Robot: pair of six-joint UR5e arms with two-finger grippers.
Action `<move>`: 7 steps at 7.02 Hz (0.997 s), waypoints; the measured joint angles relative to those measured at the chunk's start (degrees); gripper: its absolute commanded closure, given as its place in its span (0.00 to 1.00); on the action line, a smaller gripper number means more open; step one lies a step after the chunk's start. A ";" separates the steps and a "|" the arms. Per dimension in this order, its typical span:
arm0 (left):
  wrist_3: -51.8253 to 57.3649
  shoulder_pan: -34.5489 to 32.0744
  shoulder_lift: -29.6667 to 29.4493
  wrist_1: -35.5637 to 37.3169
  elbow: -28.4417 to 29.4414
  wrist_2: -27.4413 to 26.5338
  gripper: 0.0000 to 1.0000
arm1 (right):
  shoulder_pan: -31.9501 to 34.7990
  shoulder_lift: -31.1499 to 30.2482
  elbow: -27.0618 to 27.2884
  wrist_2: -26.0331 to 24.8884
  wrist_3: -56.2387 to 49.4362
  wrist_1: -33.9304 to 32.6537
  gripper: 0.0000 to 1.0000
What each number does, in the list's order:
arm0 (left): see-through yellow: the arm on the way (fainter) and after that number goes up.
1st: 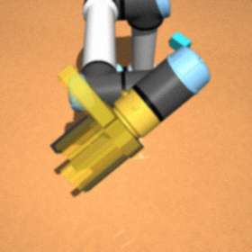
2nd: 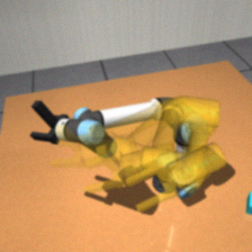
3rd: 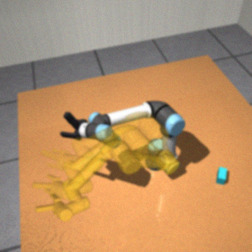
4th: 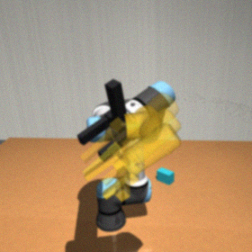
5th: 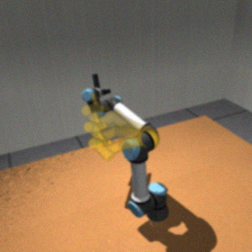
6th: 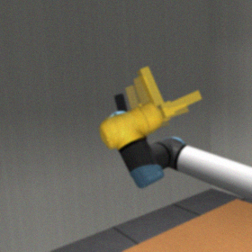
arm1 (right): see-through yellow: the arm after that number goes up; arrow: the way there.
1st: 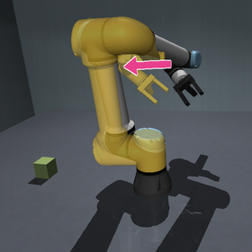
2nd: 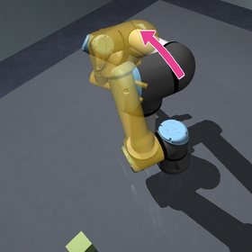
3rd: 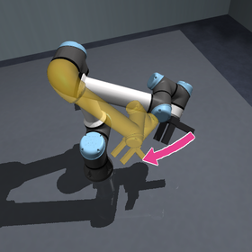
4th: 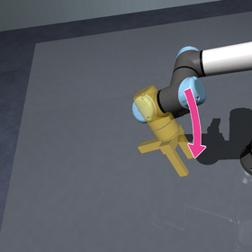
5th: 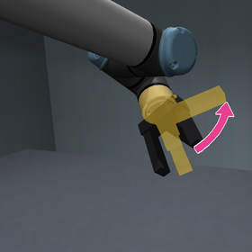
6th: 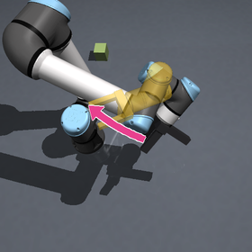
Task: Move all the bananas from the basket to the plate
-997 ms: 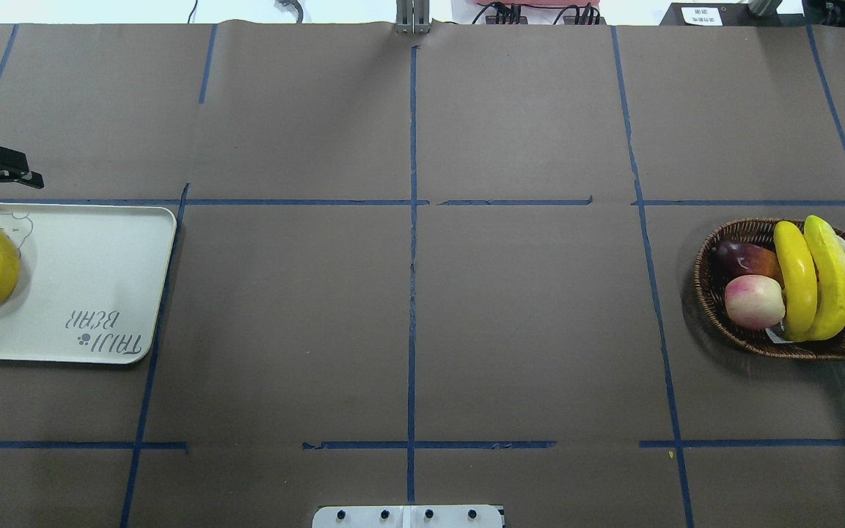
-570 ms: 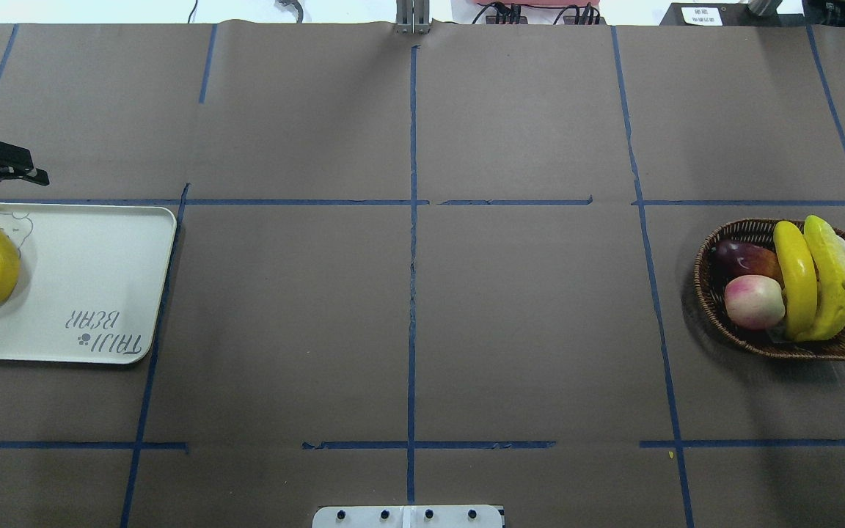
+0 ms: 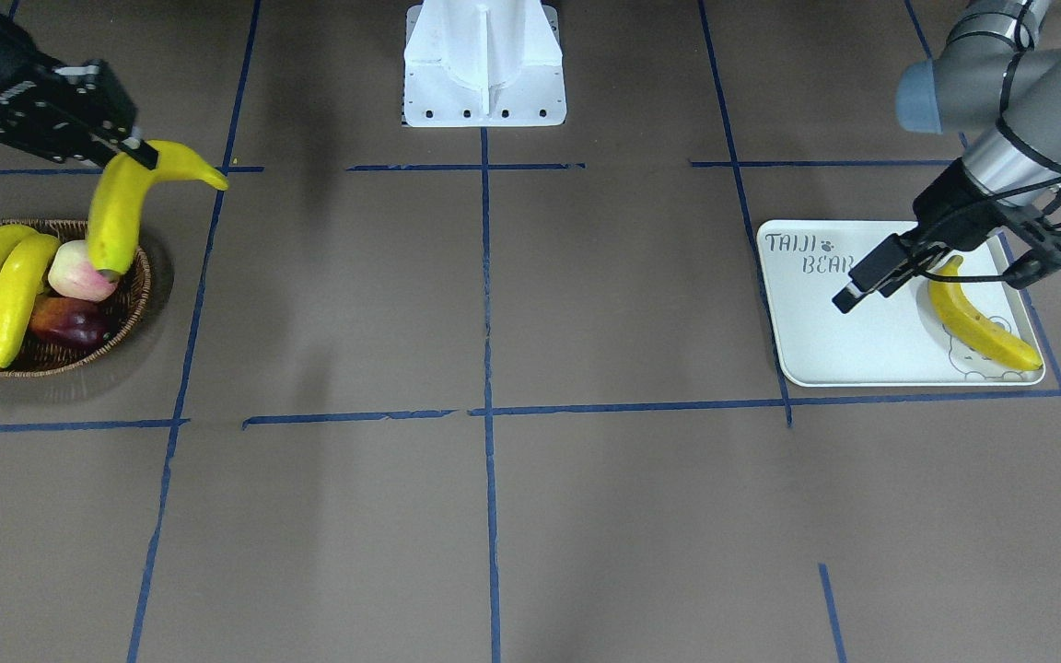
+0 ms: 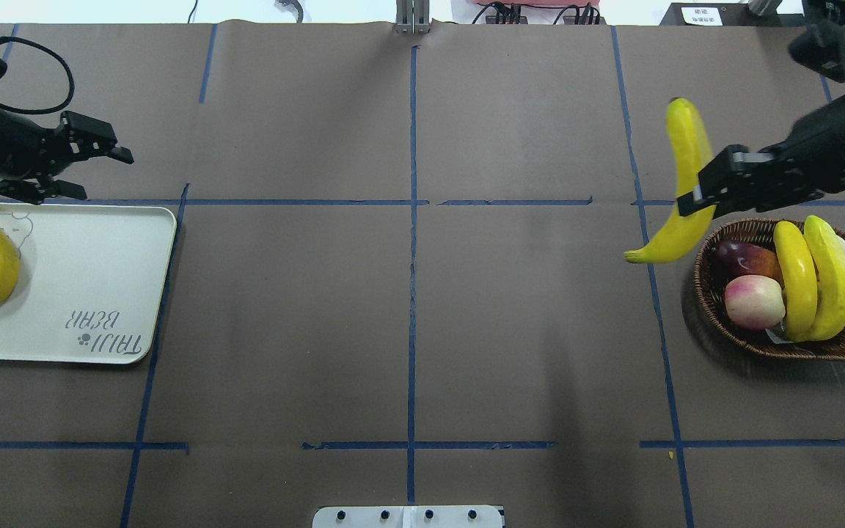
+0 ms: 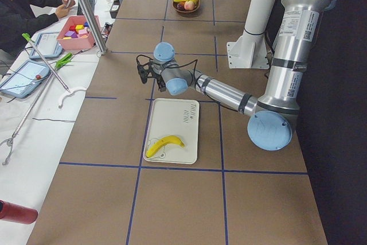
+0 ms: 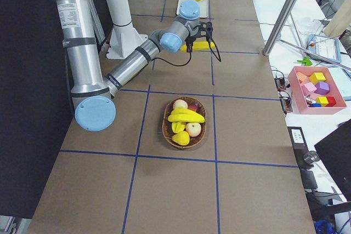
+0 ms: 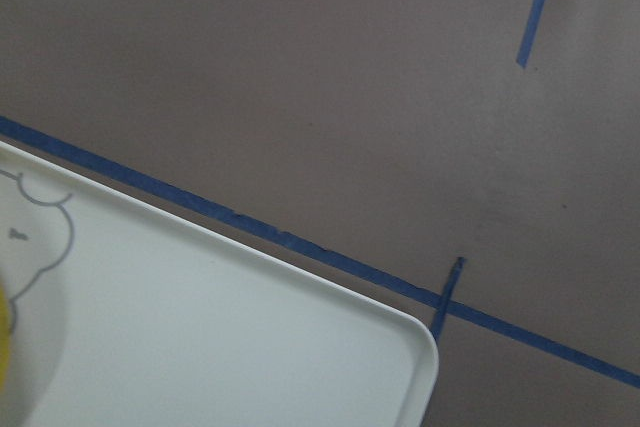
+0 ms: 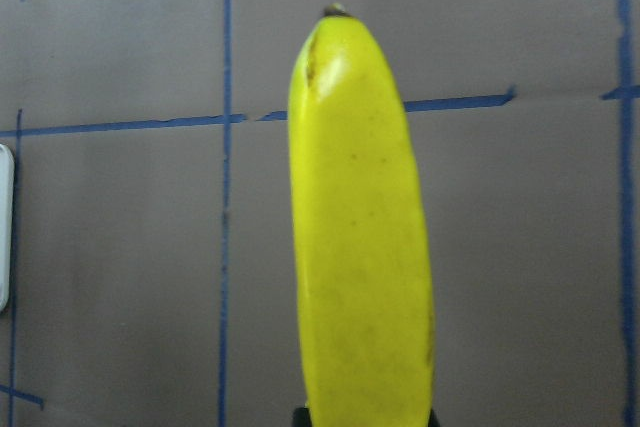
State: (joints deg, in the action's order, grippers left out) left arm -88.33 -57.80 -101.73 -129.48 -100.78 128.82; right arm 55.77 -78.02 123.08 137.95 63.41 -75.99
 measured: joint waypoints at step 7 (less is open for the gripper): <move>-25.54 17.07 -19.45 -14.58 -0.06 -5.32 0.03 | -26.61 14.17 -5.41 -23.30 14.67 12.23 0.98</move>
State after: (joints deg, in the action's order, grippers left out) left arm -113.87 -40.73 -121.17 -144.06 -100.84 123.51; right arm 29.15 -63.85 117.67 114.65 78.08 -63.76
